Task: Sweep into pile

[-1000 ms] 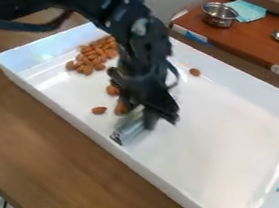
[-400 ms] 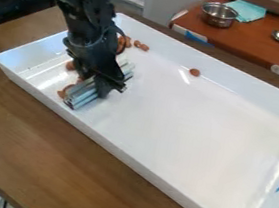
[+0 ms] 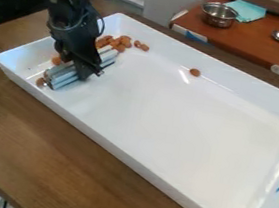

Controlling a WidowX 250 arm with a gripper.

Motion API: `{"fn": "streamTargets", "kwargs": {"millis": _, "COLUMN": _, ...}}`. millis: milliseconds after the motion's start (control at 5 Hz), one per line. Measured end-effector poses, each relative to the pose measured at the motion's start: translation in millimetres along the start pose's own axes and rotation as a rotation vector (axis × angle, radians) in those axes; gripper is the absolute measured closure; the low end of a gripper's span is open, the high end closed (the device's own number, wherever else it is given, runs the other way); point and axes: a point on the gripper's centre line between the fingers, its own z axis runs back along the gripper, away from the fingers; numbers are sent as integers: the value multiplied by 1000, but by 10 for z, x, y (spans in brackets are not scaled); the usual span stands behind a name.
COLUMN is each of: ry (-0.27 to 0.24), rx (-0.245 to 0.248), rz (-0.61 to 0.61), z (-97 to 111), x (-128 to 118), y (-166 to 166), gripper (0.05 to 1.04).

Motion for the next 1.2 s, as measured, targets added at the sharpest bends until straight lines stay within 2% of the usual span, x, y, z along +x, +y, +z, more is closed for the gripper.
{"fn": "streamTargets", "kwargs": {"millis": 200, "ry": 19, "rx": -27, "rz": -4, "z": 17, "x": -13, "y": -8, "gripper": 703}}
{"fn": "streamTargets", "kwargs": {"millis": 400, "ry": 36, "rx": -88, "rz": 35, "z": 178, "x": 17, "y": -188, "gripper": 703}}
{"fn": "streamTargets", "kwargs": {"millis": 600, "ry": -1, "rx": -155, "rz": 59, "z": 410, "x": 317, "y": -526, "gripper": 702}}
{"fn": "streamTargets", "kwargs": {"millis": 800, "ry": -24, "rx": -179, "rz": 69, "z": 526, "x": 496, "y": -830, "gripper": 703}}
{"fn": "streamTargets", "kwargs": {"millis": 1000, "ry": -27, "rx": -182, "rz": 64, "z": 535, "x": 651, "y": -1114, "gripper": 703}}
{"fn": "streamTargets", "kwargs": {"millis": 1200, "ry": -7, "rx": -190, "rz": 46, "z": 400, "x": 766, "y": -1427, "gripper": 703}}
